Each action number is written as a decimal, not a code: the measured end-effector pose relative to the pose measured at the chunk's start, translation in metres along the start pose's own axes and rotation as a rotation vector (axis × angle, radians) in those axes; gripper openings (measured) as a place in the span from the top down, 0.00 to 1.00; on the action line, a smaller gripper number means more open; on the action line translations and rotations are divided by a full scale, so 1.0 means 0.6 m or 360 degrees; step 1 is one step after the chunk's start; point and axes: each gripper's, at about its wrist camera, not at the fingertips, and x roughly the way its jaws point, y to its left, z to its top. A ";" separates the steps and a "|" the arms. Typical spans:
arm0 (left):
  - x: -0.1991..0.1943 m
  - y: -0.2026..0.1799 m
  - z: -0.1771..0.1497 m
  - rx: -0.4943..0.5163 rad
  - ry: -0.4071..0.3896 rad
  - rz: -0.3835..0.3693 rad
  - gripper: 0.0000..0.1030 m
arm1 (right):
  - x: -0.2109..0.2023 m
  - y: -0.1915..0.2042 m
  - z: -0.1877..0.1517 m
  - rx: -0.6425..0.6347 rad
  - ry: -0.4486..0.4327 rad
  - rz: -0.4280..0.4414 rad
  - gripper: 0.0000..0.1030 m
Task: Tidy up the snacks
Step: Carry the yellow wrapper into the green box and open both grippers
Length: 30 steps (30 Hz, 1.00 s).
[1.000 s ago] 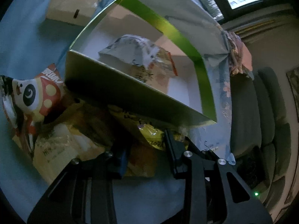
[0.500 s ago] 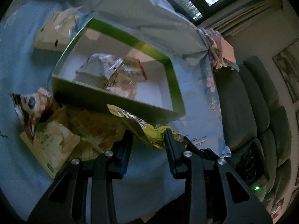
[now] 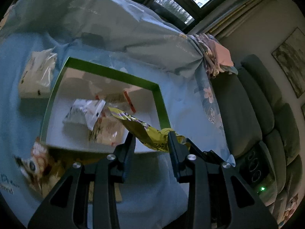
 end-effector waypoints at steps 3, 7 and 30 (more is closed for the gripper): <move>0.017 0.009 0.017 -0.0012 0.0008 0.0000 0.66 | 0.021 -0.013 0.008 0.0015 0.0003 0.0005 0.78; 0.040 0.032 0.034 -0.0052 0.0037 0.0001 0.66 | 0.055 -0.034 0.009 0.0054 0.0038 0.0032 0.78; 0.139 0.101 0.064 -0.0189 0.0190 0.0038 0.69 | 0.161 -0.076 -0.012 0.0094 0.0247 -0.0018 0.78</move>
